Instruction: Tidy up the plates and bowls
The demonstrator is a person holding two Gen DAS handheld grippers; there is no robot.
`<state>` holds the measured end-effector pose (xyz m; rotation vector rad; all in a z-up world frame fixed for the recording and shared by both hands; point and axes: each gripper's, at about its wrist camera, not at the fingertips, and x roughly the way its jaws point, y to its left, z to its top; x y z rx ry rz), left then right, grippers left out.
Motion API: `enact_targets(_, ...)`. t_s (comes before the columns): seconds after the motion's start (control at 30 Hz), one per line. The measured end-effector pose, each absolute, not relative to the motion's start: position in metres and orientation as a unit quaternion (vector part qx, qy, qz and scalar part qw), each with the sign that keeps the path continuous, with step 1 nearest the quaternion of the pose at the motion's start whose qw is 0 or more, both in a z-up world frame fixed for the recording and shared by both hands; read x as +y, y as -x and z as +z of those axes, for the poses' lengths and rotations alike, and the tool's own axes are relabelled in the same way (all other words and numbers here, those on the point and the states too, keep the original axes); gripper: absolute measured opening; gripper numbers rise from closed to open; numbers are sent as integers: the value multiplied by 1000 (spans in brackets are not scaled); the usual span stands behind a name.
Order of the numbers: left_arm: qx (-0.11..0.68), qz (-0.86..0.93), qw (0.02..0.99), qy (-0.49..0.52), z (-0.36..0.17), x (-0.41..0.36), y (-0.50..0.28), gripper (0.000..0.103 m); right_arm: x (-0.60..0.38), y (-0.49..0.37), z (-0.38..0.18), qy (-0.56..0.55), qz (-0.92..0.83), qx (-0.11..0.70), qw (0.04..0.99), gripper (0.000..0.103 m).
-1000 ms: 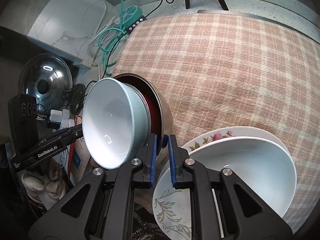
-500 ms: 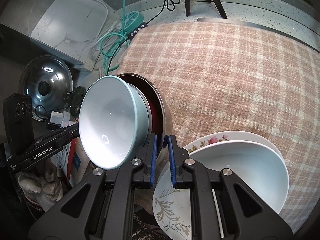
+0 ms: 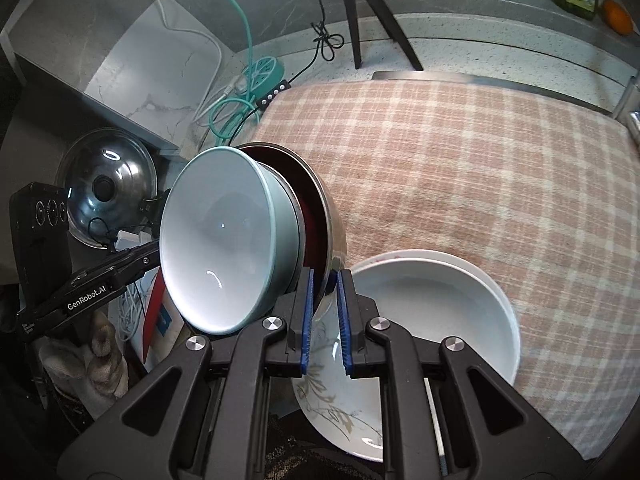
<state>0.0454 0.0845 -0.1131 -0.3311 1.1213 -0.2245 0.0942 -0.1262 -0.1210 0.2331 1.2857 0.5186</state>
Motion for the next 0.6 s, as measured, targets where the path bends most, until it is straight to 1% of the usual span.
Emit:
enact_targets(0.23,525,-132,828,148,-105,51,-40,7,-166,-77,-109,-116,224,584,772,12)
enact_targets(0.6,553,-164,808,120,-120,2,-32,7,-213,-53,-111,-117,200,592,771,12)
